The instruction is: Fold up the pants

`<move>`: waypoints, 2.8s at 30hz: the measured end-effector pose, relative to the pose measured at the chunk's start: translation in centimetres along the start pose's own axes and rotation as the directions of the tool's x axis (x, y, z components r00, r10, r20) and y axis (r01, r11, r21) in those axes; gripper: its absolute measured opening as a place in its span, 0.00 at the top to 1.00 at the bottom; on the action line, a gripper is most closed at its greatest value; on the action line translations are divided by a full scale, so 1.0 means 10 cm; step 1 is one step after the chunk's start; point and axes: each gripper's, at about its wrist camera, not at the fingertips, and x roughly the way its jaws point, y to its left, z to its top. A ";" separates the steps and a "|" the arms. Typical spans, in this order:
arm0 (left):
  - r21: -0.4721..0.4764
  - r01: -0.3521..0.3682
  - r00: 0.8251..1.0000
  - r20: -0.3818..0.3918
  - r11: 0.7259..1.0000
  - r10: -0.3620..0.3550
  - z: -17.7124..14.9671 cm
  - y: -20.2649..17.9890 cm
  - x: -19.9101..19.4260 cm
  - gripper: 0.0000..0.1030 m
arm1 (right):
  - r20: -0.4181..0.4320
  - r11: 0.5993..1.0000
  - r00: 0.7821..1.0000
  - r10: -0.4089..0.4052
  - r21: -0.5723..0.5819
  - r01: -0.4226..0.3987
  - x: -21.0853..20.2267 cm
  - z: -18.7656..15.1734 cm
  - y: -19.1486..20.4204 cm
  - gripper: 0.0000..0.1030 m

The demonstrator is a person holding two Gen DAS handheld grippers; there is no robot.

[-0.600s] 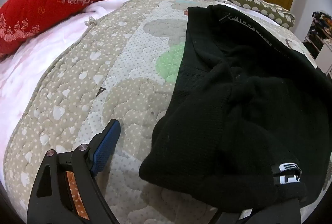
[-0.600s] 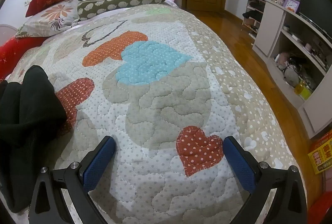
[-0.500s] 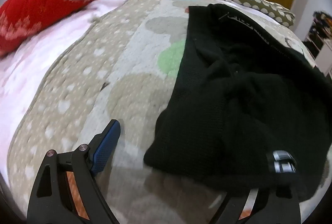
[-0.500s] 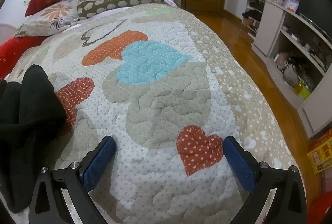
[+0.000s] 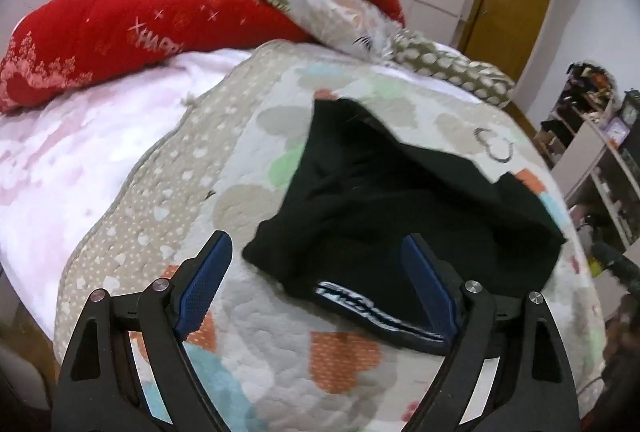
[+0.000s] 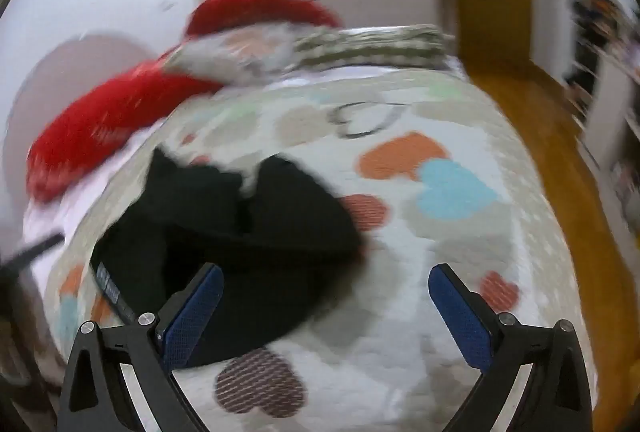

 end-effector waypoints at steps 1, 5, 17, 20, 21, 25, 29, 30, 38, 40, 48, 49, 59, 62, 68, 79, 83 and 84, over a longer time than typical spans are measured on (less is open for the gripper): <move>0.017 0.009 1.000 0.005 1.000 -0.009 0.00 -0.04 -0.01 0.15 | -0.022 0.999 0.998 0.051 -0.014 -0.052 0.03 -0.01 0.08 0.00; 0.073 -0.019 0.999 -0.033 0.997 0.022 -0.03 -0.18 0.21 0.15 | -0.079 0.977 0.974 0.210 0.065 -0.205 0.36 -0.06 0.19 0.00; 0.137 -0.074 0.984 -0.150 0.988 0.095 -0.25 -0.30 0.98 0.15 | -0.062 0.999 0.997 0.041 0.024 -0.040 1.33 0.70 0.12 0.06; 0.148 -0.088 0.982 -0.152 0.985 0.111 -0.29 -0.32 1.02 0.15 | 0.030 0.993 0.992 -0.121 0.007 0.121 1.62 1.25 -0.01 0.13; 0.155 -0.095 0.982 -0.150 0.983 0.118 -0.30 -0.33 1.02 0.15 | 0.042 0.983 0.982 -0.183 0.027 0.182 1.71 1.46 -0.10 0.17; 0.151 -0.089 0.982 -0.151 0.984 0.112 -0.27 -0.32 1.02 0.15 | 0.084 0.981 0.981 -0.175 0.103 0.166 1.49 1.79 -0.37 0.20; 0.124 -0.079 0.985 -0.144 0.989 0.097 -0.25 -0.28 1.00 0.15 | 0.075 0.992 0.990 -0.120 0.044 0.117 1.06 1.60 -0.39 0.15; 0.123 -0.080 0.985 -0.141 0.989 0.097 -0.26 -0.28 0.99 0.15 | 0.059 0.994 0.992 -0.108 0.030 0.107 0.98 1.45 -0.36 0.15; 0.112 -0.096 0.988 -0.110 0.989 0.108 -0.24 -0.32 0.78 0.15 | -0.023 0.996 0.996 -0.089 -0.006 0.089 0.66 0.53 -0.18 0.15; 0.117 -0.097 0.989 -0.100 0.988 0.109 -0.24 -0.33 0.73 0.15 | -0.025 0.996 0.996 -0.090 -0.009 0.090 0.62 0.36 -0.09 0.15; 0.127 -0.101 0.991 -0.073 0.987 0.111 -0.24 -0.39 0.55 0.15 | -0.027 0.998 0.998 -0.057 0.033 0.058 0.57 0.15 0.07 0.15; 0.127 -0.102 0.991 -0.069 0.987 0.111 -0.24 -0.40 0.53 0.15 | -0.019 0.998 0.998 -0.054 0.038 0.055 0.55 0.14 0.09 0.15; 0.136 -0.104 0.993 -0.048 0.985 0.111 -0.23 -0.47 0.45 0.15 | 0.000 0.998 0.999 -0.054 0.027 0.054 0.45 0.16 0.21 0.15; 0.137 -0.105 0.992 -0.049 0.985 0.112 -0.24 -0.49 0.44 0.15 | -0.001 0.998 0.999 -0.049 0.037 0.049 0.45 0.15 0.20 0.15; 0.137 -0.106 0.992 -0.046 0.985 0.113 -0.24 -0.50 0.43 0.15 | -0.004 0.998 0.999 -0.043 0.048 0.043 0.45 0.13 0.19 0.15; 0.133 -0.109 0.992 -0.047 0.985 0.116 -0.25 -0.52 0.41 0.15 | -0.025 0.999 0.999 -0.028 0.046 0.029 0.49 0.09 0.21 0.14; 0.132 -0.108 0.992 -0.052 0.985 0.115 -0.25 -0.50 0.42 0.15 | -0.030 0.998 0.999 -0.026 0.059 0.028 0.50 0.08 0.19 0.14; 0.133 -0.108 0.992 -0.055 0.985 0.116 -0.25 -0.50 0.43 0.15 | -0.031 0.998 0.999 -0.024 0.062 0.026 0.50 0.09 0.18 0.14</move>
